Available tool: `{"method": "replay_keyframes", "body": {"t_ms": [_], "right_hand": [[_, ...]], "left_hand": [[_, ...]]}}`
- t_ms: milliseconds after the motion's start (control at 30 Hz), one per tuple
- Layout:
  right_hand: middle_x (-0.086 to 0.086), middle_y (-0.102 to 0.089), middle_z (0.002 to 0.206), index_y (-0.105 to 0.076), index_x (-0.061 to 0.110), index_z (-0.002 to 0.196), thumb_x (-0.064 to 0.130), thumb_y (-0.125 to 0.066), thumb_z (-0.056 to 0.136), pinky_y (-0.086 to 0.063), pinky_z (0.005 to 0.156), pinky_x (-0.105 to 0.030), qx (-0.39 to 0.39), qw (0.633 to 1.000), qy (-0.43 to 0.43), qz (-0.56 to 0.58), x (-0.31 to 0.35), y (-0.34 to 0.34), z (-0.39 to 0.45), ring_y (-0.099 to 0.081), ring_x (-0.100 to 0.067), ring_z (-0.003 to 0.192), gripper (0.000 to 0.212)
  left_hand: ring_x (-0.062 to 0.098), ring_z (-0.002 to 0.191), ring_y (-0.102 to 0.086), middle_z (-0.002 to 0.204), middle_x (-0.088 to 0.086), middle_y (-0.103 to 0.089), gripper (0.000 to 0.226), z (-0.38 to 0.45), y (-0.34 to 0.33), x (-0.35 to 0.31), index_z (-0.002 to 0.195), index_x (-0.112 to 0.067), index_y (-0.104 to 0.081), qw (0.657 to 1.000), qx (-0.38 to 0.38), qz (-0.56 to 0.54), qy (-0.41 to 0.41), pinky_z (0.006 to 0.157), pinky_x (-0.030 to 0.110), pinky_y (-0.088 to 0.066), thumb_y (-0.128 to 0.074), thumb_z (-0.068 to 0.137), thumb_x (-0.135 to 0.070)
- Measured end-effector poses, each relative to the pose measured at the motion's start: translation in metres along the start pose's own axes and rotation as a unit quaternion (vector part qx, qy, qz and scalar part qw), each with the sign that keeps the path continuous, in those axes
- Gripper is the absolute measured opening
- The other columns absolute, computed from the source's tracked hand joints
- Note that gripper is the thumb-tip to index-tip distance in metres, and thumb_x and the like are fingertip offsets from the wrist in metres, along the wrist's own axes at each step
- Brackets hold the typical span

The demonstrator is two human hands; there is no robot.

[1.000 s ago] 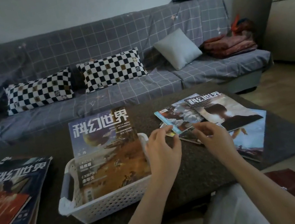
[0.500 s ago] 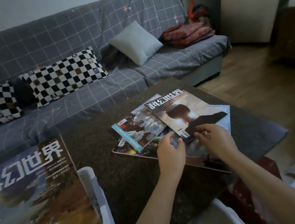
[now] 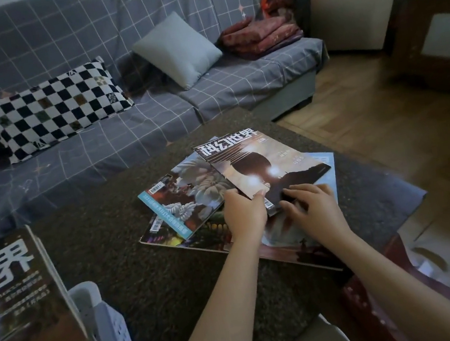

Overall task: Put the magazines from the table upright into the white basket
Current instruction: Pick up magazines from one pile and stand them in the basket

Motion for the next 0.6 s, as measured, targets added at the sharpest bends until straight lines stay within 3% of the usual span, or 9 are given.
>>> {"method": "replay_keyframes", "body": {"t_ms": [133, 200, 267, 433, 500, 600], "right_hand": [[0.008, -0.059, 0.127, -0.065, 0.026, 0.119, 0.042, -0.056, 0.089, -0.027, 0.097, -0.032, 0.01, 1.0, -0.021, 0.013, 0.003, 0.007, -0.008, -0.036, -0.019, 0.121, 0.035], [0.007, -0.056, 0.13, -0.063, 0.03, 0.121, 0.045, -0.055, 0.089, -0.026, 0.099, -0.038, 0.014, 0.999, -0.031, -0.009, 0.005, 0.012, -0.014, -0.035, -0.022, 0.124, 0.036], [0.004, -0.053, 0.134, -0.059, 0.031, 0.125, 0.047, -0.056, 0.088, -0.025, 0.101, -0.042, 0.021, 0.998, -0.043, -0.027, 0.008, 0.019, -0.022, -0.032, -0.026, 0.127, 0.04], [-0.004, -0.043, 0.144, -0.054, 0.03, 0.128, 0.05, -0.054, 0.088, -0.026, 0.106, -0.049, 0.069, 0.995, -0.072, -0.015, 0.024, 0.027, -0.042, -0.031, -0.031, 0.132, 0.045], [-0.007, -0.044, 0.143, -0.05, 0.024, 0.132, 0.049, -0.055, 0.088, -0.033, 0.105, -0.045, 0.08, 0.994, -0.071, 0.009, 0.034, 0.029, -0.05, -0.037, -0.03, 0.13, 0.051], [-0.01, -0.045, 0.142, -0.037, 0.019, 0.142, 0.05, -0.058, 0.086, -0.043, 0.088, -0.035, 0.098, 0.989, -0.075, 0.076, 0.054, 0.031, -0.063, -0.048, -0.027, 0.122, 0.067]], "left_hand": [[0.016, 0.091, -0.055, 0.117, 0.009, -0.06, 0.033, -0.016, 0.0, -0.006, 0.11, -0.016, -0.039, 0.997, 0.011, -0.078, -0.02, 0.073, 0.023, -0.042, -0.064, 0.089, -0.015], [0.014, 0.096, -0.057, 0.119, 0.009, -0.061, 0.029, -0.024, 0.01, -0.005, 0.112, -0.016, -0.041, 0.994, 0.003, -0.107, -0.028, 0.077, 0.023, -0.045, -0.06, 0.091, -0.012], [0.016, 0.102, -0.06, 0.12, 0.009, -0.062, 0.025, -0.034, 0.024, 0.0, 0.111, -0.018, -0.043, 0.99, -0.005, -0.137, -0.025, 0.078, 0.024, -0.047, -0.058, 0.092, -0.01], [0.011, 0.094, -0.063, 0.115, 0.004, -0.061, 0.028, -0.07, 0.066, 0.014, 0.106, -0.03, -0.041, 0.99, -0.016, -0.135, -0.035, 0.068, 0.018, -0.051, -0.059, 0.092, -0.015], [0.008, 0.09, -0.064, 0.111, 0.0, -0.062, 0.03, -0.085, 0.086, 0.017, 0.105, -0.033, -0.041, 0.99, -0.023, -0.135, -0.038, 0.067, 0.02, -0.051, -0.061, 0.091, -0.016], [0.007, 0.085, -0.065, 0.101, -0.005, -0.064, 0.029, -0.106, 0.121, 0.018, 0.104, -0.033, -0.043, 0.985, -0.045, -0.157, -0.049, 0.063, 0.018, -0.049, -0.062, 0.09, -0.016]]}}
Point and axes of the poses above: each hand's wrist, its own z-axis towards the middle knuckle, its own y-axis out of the back of the hand, x = y × z, the point moved 7 cm from there along z, towards the middle knuckle
